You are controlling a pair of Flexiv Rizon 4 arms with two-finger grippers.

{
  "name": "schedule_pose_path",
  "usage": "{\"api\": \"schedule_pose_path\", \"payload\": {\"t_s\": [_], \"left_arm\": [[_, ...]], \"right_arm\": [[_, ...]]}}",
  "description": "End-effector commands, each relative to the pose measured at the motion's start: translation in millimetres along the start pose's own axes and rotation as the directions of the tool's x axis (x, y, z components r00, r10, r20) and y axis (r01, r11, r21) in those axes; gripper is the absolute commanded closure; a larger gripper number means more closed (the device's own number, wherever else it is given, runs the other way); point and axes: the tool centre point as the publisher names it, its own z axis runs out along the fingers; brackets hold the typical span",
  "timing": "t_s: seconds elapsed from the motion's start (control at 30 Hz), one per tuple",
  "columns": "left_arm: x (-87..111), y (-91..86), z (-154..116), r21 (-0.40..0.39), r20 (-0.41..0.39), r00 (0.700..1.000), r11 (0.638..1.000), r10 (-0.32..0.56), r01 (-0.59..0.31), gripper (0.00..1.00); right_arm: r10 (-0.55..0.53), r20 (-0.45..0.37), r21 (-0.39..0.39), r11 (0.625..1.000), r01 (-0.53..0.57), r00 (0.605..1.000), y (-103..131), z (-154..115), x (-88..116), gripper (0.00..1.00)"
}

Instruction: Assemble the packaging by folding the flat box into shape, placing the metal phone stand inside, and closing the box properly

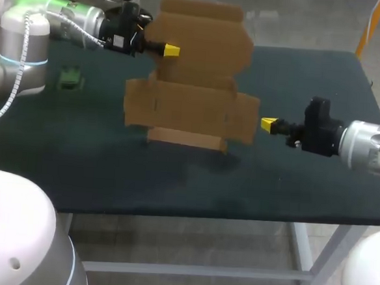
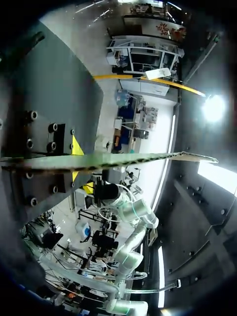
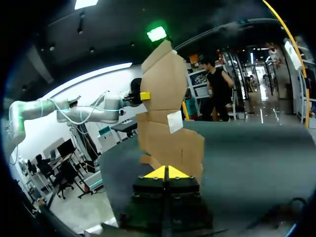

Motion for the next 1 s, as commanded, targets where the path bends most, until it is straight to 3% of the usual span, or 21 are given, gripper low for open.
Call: {"api": "schedule_pose_path", "payload": {"t_s": [0.03, 0.3, 0.5, 0.77, 1.0], "left_arm": [[16.6, -5.6, -4, 0.005, 0.273, 0.962, 1.000, 0.000, -0.001, 1.00], [29.8, -12.4, -8, 0.048, 0.272, 0.961, 0.998, -0.043, 0.031, 1.00], [37.8, -17.6, -7, 0.039, 0.280, 0.957, 0.997, -0.077, 0.069, 1.00], [34.8, -6.8, -3, 0.018, 0.281, 0.951, 0.991, -0.133, 0.133, 1.00], [28.1, 1.0, -7, 0.033, 0.239, 0.962, 0.991, -0.136, 0.132, 1.00]], "right_arm": [[-0.001, -0.008, -0.003, 1.000, 0.001, 1.000, -2, -1, 1, 1.00], [-0.011, -0.020, 0.014, 1.000, 0.011, 1.000, -6, 5, 10, 1.00], [-0.012, -0.027, 0.022, 1.000, 0.013, 1.000, -8, 8, 15, 1.00], [-0.007, -0.035, 0.030, 1.000, 0.008, 0.999, -15, 11, 20, 1.00], [-0.001, -0.036, 0.039, 0.999, 0.002, 0.999, -17, 13, 21, 1.00]]}}
